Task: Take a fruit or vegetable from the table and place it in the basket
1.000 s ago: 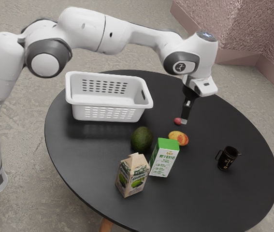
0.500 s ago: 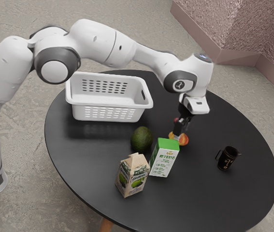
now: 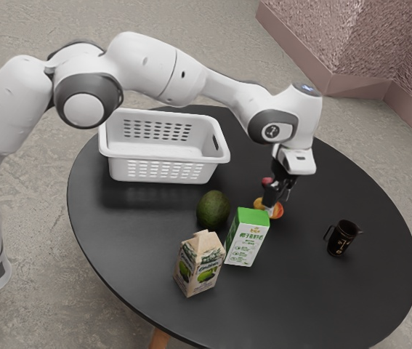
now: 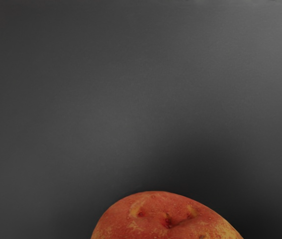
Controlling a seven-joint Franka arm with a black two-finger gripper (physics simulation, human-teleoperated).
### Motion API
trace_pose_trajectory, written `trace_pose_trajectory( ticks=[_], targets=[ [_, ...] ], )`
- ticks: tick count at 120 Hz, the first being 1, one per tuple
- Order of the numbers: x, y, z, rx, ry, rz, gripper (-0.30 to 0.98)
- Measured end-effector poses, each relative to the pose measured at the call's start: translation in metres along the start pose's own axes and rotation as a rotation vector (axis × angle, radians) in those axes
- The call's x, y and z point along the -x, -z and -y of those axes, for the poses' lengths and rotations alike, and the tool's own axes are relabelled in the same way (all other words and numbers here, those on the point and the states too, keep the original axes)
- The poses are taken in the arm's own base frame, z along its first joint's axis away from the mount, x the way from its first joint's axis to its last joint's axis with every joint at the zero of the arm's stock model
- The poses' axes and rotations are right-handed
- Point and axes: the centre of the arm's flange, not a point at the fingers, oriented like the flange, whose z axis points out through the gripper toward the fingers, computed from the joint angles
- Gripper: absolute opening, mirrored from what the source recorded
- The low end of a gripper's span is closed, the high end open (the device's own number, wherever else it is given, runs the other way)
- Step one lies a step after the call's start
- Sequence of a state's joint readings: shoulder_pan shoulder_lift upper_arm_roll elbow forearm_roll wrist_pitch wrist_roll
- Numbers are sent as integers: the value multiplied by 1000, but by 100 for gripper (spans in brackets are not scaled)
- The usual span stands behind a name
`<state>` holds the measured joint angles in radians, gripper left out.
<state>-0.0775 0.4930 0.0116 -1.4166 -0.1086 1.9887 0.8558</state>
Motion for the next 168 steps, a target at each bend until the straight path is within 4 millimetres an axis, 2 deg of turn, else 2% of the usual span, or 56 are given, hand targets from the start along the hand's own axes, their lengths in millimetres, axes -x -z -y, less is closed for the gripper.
trace_pose_trajectory(
  ticks=[50,76,108,120,168],
  targets=[
    [-7,7,-4,-16,-48,-20,69],
    [-9,10,-2,-10,-28,-87,69],
    [-4,4,-4,6,-13,-105,69],
    [5,2,-8,16,-3,-103,69],
    [17,3,-7,12,17,-116,69]
  ],
)
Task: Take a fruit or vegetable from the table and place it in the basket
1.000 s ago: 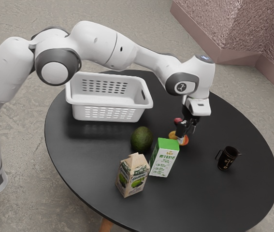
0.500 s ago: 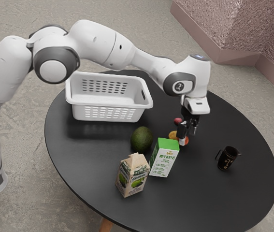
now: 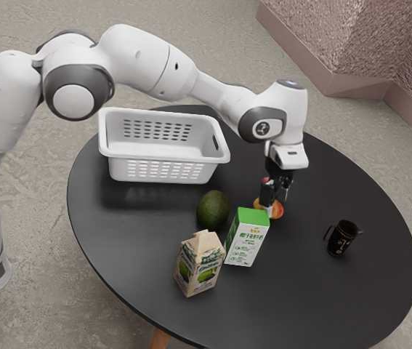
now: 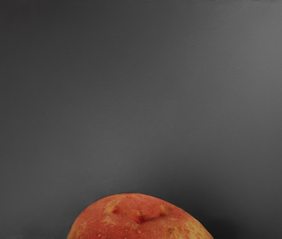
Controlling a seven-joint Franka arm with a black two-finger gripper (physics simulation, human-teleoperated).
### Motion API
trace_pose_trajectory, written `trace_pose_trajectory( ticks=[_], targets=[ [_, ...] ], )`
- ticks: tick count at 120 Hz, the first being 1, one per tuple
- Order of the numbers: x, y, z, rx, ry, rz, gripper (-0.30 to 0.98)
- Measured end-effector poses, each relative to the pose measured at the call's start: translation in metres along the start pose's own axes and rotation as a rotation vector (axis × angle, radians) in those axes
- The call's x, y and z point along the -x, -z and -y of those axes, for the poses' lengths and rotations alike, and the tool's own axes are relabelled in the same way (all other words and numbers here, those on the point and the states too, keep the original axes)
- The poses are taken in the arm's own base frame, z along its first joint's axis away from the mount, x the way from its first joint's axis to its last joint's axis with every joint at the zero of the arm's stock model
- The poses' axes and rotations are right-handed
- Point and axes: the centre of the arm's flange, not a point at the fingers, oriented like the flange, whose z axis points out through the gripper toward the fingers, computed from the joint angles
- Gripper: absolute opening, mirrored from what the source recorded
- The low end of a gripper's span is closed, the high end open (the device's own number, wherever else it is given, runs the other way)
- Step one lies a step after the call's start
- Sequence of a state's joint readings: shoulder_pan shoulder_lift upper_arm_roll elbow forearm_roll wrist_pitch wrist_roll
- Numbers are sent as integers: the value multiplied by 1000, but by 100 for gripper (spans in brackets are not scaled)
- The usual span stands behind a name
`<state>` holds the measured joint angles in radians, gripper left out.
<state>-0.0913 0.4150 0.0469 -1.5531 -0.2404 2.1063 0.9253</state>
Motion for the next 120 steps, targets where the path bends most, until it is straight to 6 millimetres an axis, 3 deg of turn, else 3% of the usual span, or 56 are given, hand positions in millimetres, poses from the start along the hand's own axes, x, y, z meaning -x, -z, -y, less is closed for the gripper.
trace_pose_trajectory(
  ticks=[80,99,120],
  targets=[
    [13,-13,-1,25,32,-10,69],
    [13,-13,-1,29,39,-16,40],
    [12,-10,-1,21,43,-20,32]
  ],
)
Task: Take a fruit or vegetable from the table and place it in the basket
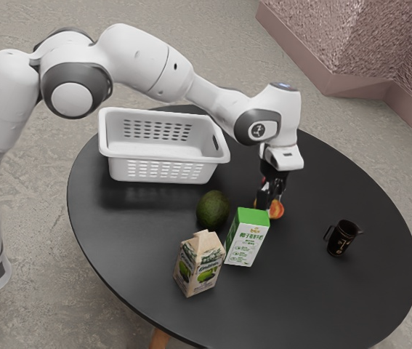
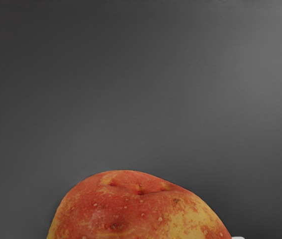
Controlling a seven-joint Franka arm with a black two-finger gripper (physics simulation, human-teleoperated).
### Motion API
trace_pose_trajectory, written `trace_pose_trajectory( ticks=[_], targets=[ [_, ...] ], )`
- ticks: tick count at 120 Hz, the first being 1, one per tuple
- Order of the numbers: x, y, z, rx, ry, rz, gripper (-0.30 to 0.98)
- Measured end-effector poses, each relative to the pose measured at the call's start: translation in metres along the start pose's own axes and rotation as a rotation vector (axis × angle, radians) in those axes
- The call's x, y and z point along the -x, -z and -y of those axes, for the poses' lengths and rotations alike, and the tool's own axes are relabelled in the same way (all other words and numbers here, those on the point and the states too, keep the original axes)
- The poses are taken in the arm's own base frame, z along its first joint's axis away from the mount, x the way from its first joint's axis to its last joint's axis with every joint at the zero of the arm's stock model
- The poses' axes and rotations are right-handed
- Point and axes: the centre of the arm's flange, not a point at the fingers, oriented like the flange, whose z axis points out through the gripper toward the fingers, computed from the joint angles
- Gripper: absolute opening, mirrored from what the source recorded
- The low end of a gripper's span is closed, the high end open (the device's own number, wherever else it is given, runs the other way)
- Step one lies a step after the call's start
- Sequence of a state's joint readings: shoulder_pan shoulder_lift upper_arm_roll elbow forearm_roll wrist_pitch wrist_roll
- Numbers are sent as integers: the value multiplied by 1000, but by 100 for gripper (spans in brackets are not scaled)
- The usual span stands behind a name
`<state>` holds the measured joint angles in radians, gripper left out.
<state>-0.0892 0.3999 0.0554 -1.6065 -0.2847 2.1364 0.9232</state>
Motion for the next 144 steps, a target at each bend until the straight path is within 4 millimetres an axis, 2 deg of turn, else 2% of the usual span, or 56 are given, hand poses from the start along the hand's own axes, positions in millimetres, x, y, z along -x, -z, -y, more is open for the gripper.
trace_pose_trajectory(
  ticks=[6,12,15,21,29,33,38,44,54,69,92,108,125,144],
  targets=[
    [-2,7,-1,-8,-3,-7,30],
    [-6,30,-5,-35,-12,-30,29],
    [-7,63,-11,-71,-23,-52,25],
    [-4,139,-27,-160,-50,-88,28],
    [13,226,-52,-248,-61,-73,31],
    [26,256,-63,-271,-49,-49,32],
    [47,273,-75,-270,-19,-4,31],
    [83,274,-83,-244,44,64,30],
    [130,256,-85,-185,154,166,31],
    [168,242,-86,-137,279,245,31],
    [200,227,-84,-106,407,320,32],
    [218,223,-76,-115,477,354,32],
    [237,190,-66,-102,539,396,32],
    [252,177,-58,-110,593,390,32]
  ],
)
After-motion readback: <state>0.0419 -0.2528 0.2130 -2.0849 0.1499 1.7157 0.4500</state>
